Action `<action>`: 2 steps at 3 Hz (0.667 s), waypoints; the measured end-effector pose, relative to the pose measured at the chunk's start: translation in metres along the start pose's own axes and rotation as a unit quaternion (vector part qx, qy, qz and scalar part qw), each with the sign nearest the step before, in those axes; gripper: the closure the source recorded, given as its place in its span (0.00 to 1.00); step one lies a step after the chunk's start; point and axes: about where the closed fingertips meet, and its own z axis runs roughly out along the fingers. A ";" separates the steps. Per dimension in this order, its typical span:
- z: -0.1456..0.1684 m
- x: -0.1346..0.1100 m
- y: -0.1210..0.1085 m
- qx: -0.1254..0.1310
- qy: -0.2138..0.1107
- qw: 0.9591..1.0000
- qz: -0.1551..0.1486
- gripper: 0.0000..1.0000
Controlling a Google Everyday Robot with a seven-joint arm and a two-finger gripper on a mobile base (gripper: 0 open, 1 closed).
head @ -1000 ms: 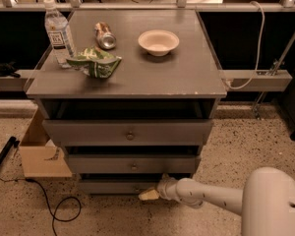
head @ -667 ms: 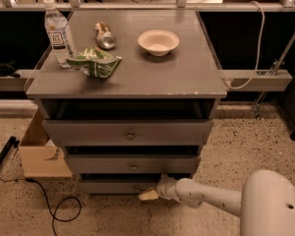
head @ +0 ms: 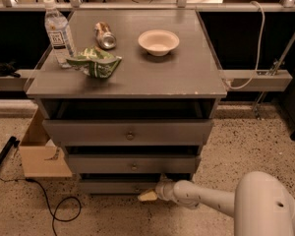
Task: Open bottom drawer
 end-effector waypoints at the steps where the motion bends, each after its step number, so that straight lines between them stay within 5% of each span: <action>1: 0.000 0.000 0.000 0.000 0.000 1.000 0.000 0.00; 2: 0.000 0.000 0.000 0.000 0.000 1.000 0.000 0.18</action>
Offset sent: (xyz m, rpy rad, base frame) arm 0.0000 0.0000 0.0000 0.0000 0.0000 0.0000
